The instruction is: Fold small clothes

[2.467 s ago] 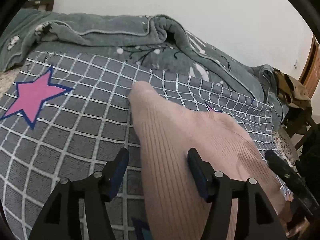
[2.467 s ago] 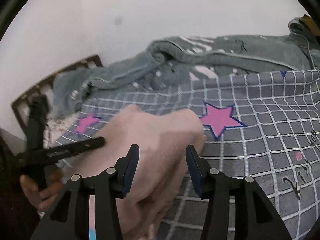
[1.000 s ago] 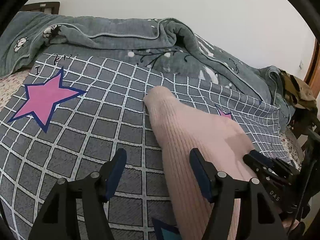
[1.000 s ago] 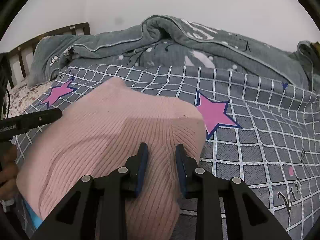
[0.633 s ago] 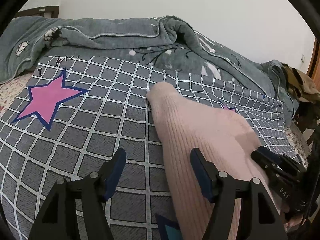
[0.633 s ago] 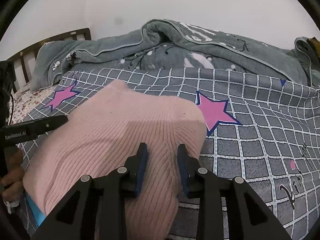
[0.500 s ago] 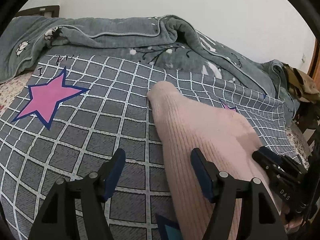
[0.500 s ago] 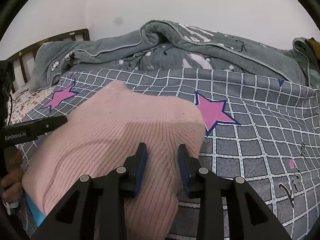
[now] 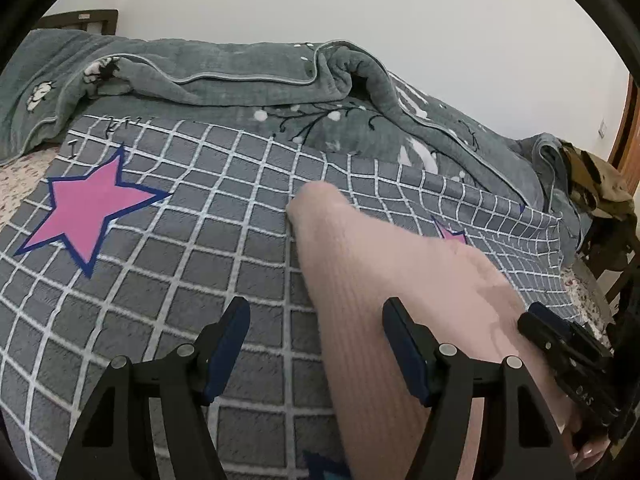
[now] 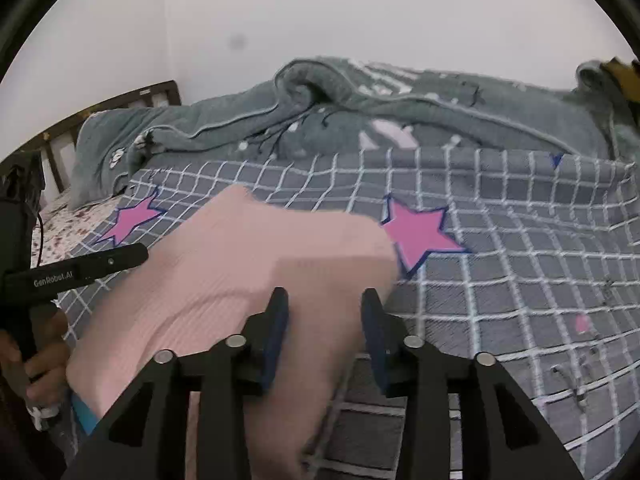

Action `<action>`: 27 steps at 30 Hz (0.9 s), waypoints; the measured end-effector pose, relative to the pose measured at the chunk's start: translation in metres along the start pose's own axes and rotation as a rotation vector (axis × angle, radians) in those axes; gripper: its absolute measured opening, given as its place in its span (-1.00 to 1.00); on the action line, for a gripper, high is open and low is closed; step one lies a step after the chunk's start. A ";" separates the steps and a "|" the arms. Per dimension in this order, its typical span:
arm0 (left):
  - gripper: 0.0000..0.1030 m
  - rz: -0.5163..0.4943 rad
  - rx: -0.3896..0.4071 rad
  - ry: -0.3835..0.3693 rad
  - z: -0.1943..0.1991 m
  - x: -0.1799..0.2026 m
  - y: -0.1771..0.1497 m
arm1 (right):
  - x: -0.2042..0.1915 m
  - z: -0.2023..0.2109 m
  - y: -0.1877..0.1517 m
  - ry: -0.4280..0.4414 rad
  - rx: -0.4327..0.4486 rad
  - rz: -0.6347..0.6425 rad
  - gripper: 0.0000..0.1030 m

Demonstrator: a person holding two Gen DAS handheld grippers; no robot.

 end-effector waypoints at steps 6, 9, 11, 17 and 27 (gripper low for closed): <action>0.29 -0.054 -0.018 -0.038 -0.020 0.014 0.016 | 0.019 -0.005 0.004 0.023 -0.033 -0.078 -0.16; 0.26 -0.033 -0.034 -0.054 -0.031 0.013 0.021 | 0.028 -0.014 0.005 0.052 -0.070 -0.136 -0.16; 0.20 -0.025 -0.031 -0.052 -0.035 0.010 0.024 | 0.030 -0.016 0.007 0.057 -0.076 -0.154 -0.16; -0.04 0.020 -0.061 -0.068 -0.053 -0.003 0.028 | 0.020 -0.023 0.015 0.013 -0.053 -0.090 -0.16; 0.00 0.075 -0.104 -0.105 -0.081 -0.010 0.033 | 0.025 -0.038 0.006 0.015 -0.089 -0.090 -0.16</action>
Point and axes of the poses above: each gripper's, at about its wrist camera, not at the fingertips, and z roughly against the way its jaws point, x to its right, y to its top, the point moved 8 cm from there along -z, roughly the way its jaws point, and after that the axes turned 9 degrees about -z, right-handed, at the moved point
